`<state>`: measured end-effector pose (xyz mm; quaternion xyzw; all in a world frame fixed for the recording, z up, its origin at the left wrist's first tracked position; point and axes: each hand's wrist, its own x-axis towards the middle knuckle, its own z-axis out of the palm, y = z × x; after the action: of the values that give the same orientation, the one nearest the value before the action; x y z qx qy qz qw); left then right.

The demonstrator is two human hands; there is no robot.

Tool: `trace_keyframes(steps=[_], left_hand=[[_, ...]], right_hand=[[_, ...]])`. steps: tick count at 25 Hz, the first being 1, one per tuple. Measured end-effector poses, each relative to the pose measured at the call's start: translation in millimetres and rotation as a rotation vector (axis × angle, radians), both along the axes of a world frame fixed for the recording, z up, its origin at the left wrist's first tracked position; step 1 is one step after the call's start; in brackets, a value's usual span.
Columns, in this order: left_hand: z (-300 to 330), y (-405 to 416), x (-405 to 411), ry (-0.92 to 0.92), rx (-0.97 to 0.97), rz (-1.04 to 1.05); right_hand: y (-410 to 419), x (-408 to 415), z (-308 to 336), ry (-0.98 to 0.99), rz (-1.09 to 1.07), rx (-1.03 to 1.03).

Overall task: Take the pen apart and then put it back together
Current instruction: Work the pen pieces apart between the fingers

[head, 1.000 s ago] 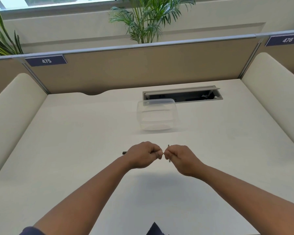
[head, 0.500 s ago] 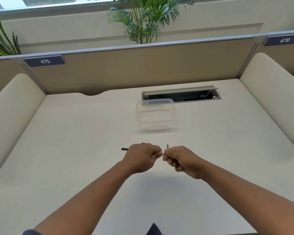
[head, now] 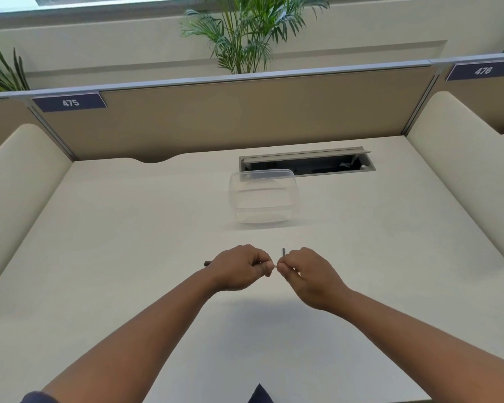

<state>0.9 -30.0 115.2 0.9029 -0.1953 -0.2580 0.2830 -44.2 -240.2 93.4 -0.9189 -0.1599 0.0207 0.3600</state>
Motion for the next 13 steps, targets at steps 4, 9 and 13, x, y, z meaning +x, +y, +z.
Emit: trace_keyframes(steps=[4,9,13], left_hand=[[-4.8,-1.4,-4.4,-0.309,0.069,-0.067],[-3.9,-1.7,-3.1,-0.16,0.084,-0.067],[3.0,2.3,4.1,0.221,-0.105,-0.032]], right_hand=[[4.2,12.0,14.4,0.843,-0.18,0.472],[4.3,8.7,7.6,0.709,-0.095,0.363],[4.6,2.8,-1.4,0.271,0.0,0.116]])
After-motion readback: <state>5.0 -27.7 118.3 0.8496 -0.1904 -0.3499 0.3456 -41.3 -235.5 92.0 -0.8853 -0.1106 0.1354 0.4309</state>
